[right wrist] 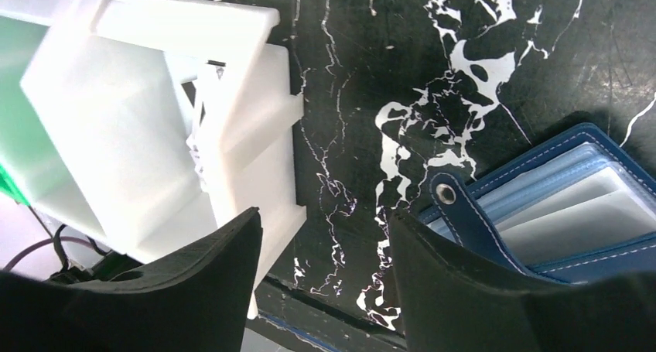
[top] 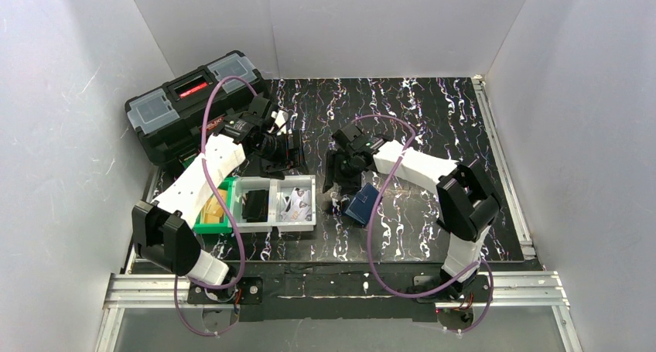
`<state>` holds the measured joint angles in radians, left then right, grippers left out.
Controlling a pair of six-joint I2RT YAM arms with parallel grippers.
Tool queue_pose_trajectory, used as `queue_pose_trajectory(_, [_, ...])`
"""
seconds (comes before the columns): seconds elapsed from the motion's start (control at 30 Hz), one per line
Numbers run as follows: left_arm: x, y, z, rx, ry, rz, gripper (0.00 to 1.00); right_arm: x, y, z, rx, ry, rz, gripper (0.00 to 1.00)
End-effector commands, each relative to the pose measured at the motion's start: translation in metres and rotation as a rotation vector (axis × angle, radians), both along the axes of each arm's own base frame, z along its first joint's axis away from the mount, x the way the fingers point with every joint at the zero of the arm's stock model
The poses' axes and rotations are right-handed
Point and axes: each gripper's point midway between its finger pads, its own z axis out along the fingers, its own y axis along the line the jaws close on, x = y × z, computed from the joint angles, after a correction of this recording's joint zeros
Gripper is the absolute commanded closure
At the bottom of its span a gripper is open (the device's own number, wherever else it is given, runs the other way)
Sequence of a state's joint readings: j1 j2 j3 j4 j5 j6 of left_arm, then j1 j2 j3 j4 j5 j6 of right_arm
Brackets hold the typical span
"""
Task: Take the credit cards out of the card holder
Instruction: Close the card holder at the center of the board, then reset both arms
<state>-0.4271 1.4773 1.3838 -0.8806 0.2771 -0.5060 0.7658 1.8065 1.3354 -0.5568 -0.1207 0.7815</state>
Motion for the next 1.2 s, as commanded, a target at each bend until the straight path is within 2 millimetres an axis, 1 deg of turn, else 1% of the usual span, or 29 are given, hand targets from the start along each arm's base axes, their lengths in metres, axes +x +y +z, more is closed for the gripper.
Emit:
queue_pose_trajectory(0.0, [0.002, -0.002, 0.024, -0.034, -0.047, -0.011, 0.25, 0.012, 0.008, 0.042, 0.078, -0.097, 0.030, 0.29])
queue_pose_trajectory(0.13, [0.001, -0.007, 0.028, -0.057, -0.051, -0.039, 0.24, 0.019, -0.002, 0.061, 0.086, -0.152, 0.015, 0.21])
queue_pose_trajectory(0.2, [0.001, -0.011, 0.031, -0.076, -0.056, -0.056, 0.22, 0.020, -0.012, 0.071, 0.083, -0.181, -0.004, 0.13])
queue_pose_trajectory(0.27, [0.000, -0.014, 0.033, -0.087, -0.068, -0.072, 0.18, 0.020, -0.023, 0.081, 0.078, -0.212, -0.023, 0.03])
queue_pose_trajectory(0.3, [0.001, -0.016, 0.034, -0.091, -0.077, -0.077, 0.16, 0.019, -0.029, 0.085, 0.076, -0.226, -0.033, 0.02])
queue_pose_trajectory(0.37, [0.001, -0.020, 0.037, -0.099, -0.093, -0.083, 0.11, 0.017, -0.041, 0.092, 0.076, -0.248, -0.058, 0.02])
queue_pose_trajectory(0.43, [0.003, -0.023, 0.040, -0.105, -0.111, -0.087, 0.03, 0.013, -0.052, 0.099, 0.081, -0.279, -0.085, 0.02])
queue_pose_trajectory(0.57, [0.008, -0.022, 0.046, -0.093, -0.158, -0.067, 0.02, 0.009, -0.073, 0.105, 0.089, -0.326, -0.146, 0.02])
queue_pose_trajectory(0.63, [0.011, -0.017, 0.047, -0.068, -0.183, -0.042, 0.02, 0.006, -0.083, 0.108, 0.088, -0.351, -0.171, 0.02])
queue_pose_trajectory(0.7, [0.016, -0.007, 0.048, -0.027, -0.217, 0.003, 0.02, 0.004, -0.091, 0.111, 0.091, -0.371, -0.185, 0.02])
queue_pose_trajectory(0.87, [0.020, 0.009, 0.051, 0.044, -0.267, 0.045, 0.02, -0.001, -0.101, 0.114, 0.086, -0.389, -0.198, 0.02])
queue_pose_trajectory(0.97, [0.020, 0.011, 0.053, 0.050, -0.281, 0.036, 0.02, 0.000, -0.103, 0.117, 0.091, -0.402, -0.200, 0.02])
queue_pose_trajectory(1.17, [0.020, 0.012, 0.048, 0.052, -0.281, 0.039, 0.02, 0.003, -0.103, 0.120, 0.093, -0.410, -0.195, 0.02])
